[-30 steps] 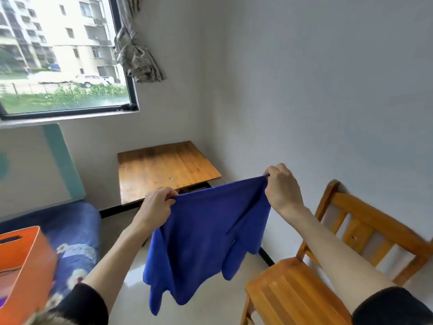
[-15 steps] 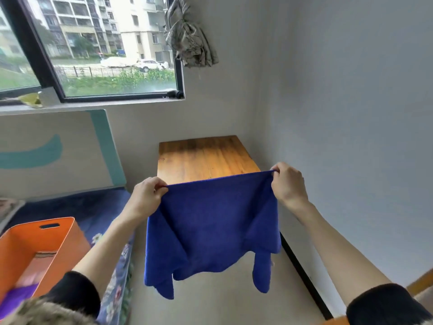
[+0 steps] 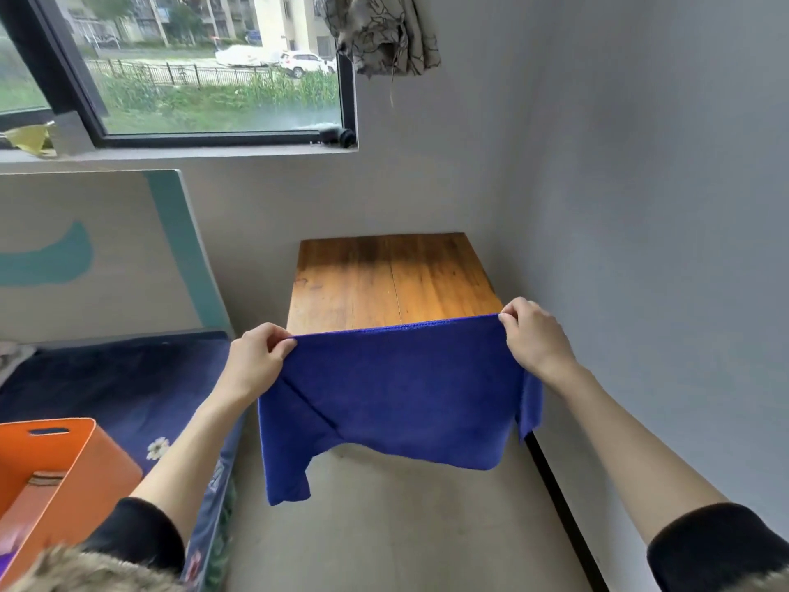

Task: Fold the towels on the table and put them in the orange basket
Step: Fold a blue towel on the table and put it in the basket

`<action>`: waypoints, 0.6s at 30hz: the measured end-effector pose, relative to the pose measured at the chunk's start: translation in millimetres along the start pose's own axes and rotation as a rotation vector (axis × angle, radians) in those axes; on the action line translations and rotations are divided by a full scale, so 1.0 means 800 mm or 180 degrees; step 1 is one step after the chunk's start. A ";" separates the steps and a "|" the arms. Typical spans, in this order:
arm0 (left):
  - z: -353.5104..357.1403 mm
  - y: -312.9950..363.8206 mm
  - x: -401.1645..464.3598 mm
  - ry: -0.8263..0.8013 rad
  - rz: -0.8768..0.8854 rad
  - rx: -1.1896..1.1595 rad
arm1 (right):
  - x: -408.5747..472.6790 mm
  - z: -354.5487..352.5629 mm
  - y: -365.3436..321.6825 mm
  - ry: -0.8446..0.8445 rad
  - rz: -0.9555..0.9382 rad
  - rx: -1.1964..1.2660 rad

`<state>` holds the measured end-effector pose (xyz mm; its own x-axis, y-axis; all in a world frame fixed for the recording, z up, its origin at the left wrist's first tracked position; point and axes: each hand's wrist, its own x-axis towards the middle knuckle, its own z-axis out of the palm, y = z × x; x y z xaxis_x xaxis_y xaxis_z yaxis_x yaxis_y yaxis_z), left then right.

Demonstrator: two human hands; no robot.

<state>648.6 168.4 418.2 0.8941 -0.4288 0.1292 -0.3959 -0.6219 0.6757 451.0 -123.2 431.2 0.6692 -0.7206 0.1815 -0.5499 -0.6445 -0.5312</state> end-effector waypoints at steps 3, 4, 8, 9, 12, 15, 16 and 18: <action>0.028 -0.011 0.064 -0.0008 -0.0033 -0.0099 | 0.065 0.033 0.007 0.0016 -0.0031 -0.0030; 0.038 -0.015 0.087 -0.0026 -0.0034 -0.0134 | 0.086 0.043 0.010 0.0029 -0.0044 0.0001; 0.082 -0.039 0.175 -0.0157 0.0057 -0.0262 | 0.170 0.089 0.020 0.0117 0.0015 0.0200; 0.092 -0.045 0.196 -0.0241 0.0054 -0.0254 | 0.190 0.101 0.022 0.0076 0.0067 0.0216; 0.123 -0.060 0.256 -0.0509 -0.0004 -0.0219 | 0.246 0.137 0.033 -0.0096 0.0232 0.0216; 0.151 -0.067 0.312 -0.0697 -0.0051 -0.0185 | 0.297 0.166 0.044 -0.0180 0.0339 0.0162; 0.160 -0.069 0.328 -0.0741 -0.0070 -0.0165 | 0.313 0.175 0.049 -0.0222 0.0361 0.0156; 0.178 -0.070 0.362 -0.0836 -0.0096 -0.0090 | 0.344 0.193 0.060 -0.0345 0.0411 0.0145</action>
<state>900.3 -14.3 314.3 0.8190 -0.5679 -0.0818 -0.3605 -0.6201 0.6968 686.1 -312.5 327.7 0.6458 -0.7632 0.0205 -0.6132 -0.5345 -0.5817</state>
